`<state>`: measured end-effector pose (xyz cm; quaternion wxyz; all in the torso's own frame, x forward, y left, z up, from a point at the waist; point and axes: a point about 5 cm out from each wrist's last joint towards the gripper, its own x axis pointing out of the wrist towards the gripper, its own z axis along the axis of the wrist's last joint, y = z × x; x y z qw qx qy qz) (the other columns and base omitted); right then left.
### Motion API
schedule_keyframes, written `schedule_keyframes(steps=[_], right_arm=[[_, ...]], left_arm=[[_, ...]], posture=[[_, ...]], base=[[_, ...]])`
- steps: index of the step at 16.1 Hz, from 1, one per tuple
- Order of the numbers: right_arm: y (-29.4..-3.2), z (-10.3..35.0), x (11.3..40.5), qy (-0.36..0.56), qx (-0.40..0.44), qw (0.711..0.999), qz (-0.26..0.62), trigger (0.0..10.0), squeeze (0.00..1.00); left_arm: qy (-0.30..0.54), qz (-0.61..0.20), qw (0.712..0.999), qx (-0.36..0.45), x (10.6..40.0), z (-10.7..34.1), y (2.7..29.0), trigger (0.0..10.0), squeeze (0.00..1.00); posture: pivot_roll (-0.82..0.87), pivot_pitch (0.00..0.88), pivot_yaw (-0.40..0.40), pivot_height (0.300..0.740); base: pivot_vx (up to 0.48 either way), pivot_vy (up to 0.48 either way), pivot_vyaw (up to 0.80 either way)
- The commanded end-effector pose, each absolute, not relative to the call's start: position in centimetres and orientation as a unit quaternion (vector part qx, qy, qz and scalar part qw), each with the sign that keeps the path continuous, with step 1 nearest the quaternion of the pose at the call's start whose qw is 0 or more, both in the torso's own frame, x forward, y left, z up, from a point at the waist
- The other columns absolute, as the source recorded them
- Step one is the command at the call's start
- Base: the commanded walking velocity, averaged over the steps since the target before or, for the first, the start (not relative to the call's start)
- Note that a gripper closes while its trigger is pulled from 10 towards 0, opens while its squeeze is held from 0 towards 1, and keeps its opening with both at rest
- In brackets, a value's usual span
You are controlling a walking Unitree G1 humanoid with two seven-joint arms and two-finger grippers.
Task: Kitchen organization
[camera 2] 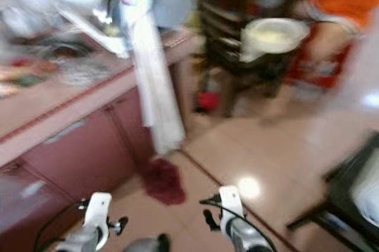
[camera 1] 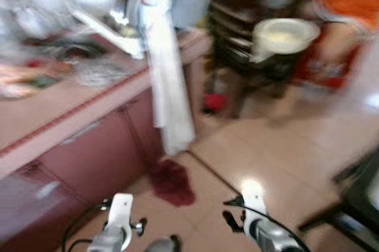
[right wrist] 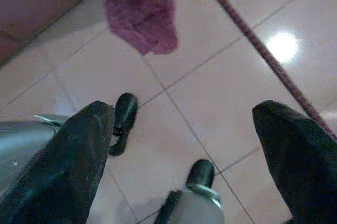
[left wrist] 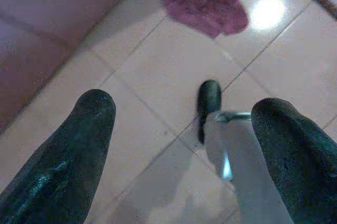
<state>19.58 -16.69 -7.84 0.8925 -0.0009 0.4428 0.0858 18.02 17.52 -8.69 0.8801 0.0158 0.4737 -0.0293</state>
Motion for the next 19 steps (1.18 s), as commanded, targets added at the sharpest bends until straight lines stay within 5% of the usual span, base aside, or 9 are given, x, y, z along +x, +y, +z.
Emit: schedule_keyframes(steps=[1, 6, 14, 19], right_arm=[[-16.8, -7.8, 19.5, 0.443, -0.003, 0.892, 0.086, 10.0, 0.0], [-16.9, -7.4, 20.2, 0.421, 0.016, 0.904, 0.073, 10.0, 0.0], [-19.9, -2.8, 25.3, 0.248, 0.071, 0.966, 0.019, 10.0, 0.0], [-20.6, 1.1, 25.5, 0.121, 0.069, 0.99, 0.021, 10.0, 0.0]], left_arm=[[0.474, -0.025, 0.88, 0.015, 17.9, -8.7, 17.9, 10.0, 0.0], [0.425, -0.042, 0.904, 0.008, 20.0, -7.4, 18.5, 10.0, 0.0], [0.247, -0.046, 0.968, -0.007, 23.6, -3.4, 20.5, 10.0, 0.0], [0.045, -0.058, 0.997, 0.023, 23.1, 2.6, 19.8, 10.0, 0.0]], posture=[[0.01, 0.0, 0.064, 0.74], [0.0, 0.0, 0.07, 0.74], [0.01, 0.0, 0.063, 0.74], [0.01, 0.0, 0.045, 0.74]], base=[[0.0, 0.0, 0.8], [0.0, 0.0, 0.8], [0.0, 0.0, 0.8], [0.0, 0.0, 0.8]])
